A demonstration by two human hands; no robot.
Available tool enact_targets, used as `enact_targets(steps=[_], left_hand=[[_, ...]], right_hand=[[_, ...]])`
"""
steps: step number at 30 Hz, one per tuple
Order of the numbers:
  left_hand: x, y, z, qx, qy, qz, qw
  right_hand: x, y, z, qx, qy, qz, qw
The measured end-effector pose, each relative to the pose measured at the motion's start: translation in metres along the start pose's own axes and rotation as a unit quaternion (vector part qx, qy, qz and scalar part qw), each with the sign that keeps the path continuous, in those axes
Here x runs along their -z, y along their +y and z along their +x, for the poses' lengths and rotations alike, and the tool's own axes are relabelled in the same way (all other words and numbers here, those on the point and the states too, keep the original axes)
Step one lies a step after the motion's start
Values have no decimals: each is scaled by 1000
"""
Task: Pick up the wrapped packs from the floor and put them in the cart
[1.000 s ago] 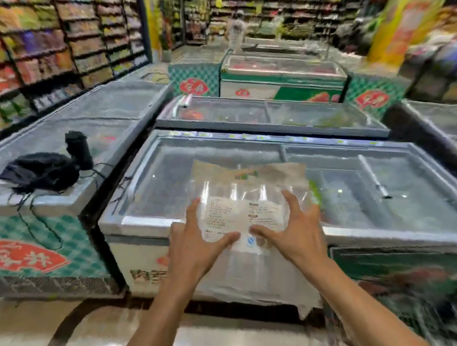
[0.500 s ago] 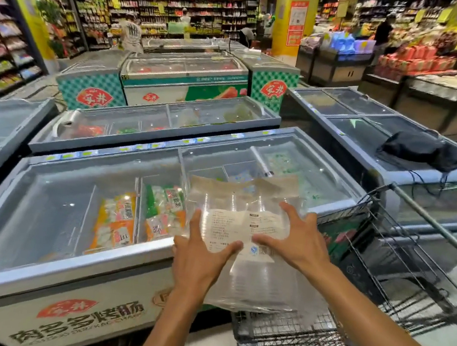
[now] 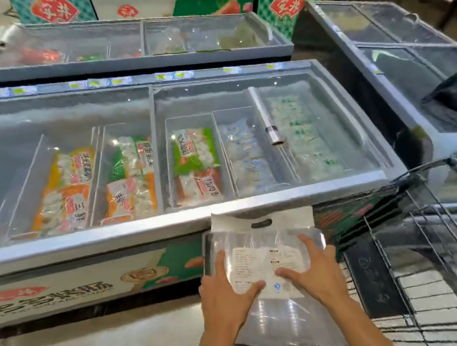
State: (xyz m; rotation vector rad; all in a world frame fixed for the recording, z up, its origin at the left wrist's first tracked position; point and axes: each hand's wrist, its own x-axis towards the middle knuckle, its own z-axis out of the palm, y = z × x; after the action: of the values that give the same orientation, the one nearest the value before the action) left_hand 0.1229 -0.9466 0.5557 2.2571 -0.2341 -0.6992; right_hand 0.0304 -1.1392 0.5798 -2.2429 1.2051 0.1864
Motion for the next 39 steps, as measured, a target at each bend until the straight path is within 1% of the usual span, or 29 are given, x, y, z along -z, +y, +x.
enact_targets(steps=[3,6,8,11,15,18,20,22,24,26,28,30,31,33,35,36,37,39], left_hand=[[-44,-28,41,40,-4,3,999],[-86,-64,77,56,-8,38,998],[-109,-82,97,72,-2,57,996],[-138,-97,124,99,27,70,992],[-167,-114,153,124,81,131,980],[-183,-125,168,123,104,103,982],[-194,-133,177,109,104,96,984],[-203,-136,182,82,112,110,984],[-207,-136,183,63,122,133,982],[-206,-132,181,48,129,165,977],[-204,-126,177,50,138,202,968],[-205,-119,172,35,154,253,955],[-206,-116,169,18,153,277,948],[-207,-111,162,-12,124,311,942],[-203,-110,157,-14,76,329,941],[-198,-109,154,-12,65,331,941],[-190,-107,150,-12,66,329,942],[-165,-95,137,-18,91,319,943]], right_hand=[[-44,31,52,-7,-39,6,999],[-95,63,90,-19,-85,25,996],[-125,80,108,-18,-94,34,995],[-162,97,137,-14,-110,36,993],[-201,114,176,21,-100,25,994],[-220,120,199,62,-58,31,996],[-229,125,212,79,-37,42,995],[-233,129,223,91,-31,59,994],[-232,131,229,109,-18,51,993],[-228,132,228,125,-8,29,992],[-223,133,221,136,20,-5,991],[-214,133,210,118,50,-49,991],[-211,132,203,106,50,-70,991],[-210,131,189,101,24,-85,991],[-209,128,179,96,-22,-90,991],[-207,125,176,88,-40,-95,991],[-201,118,172,78,-58,-101,990],[-185,100,161,77,-89,-125,985]])
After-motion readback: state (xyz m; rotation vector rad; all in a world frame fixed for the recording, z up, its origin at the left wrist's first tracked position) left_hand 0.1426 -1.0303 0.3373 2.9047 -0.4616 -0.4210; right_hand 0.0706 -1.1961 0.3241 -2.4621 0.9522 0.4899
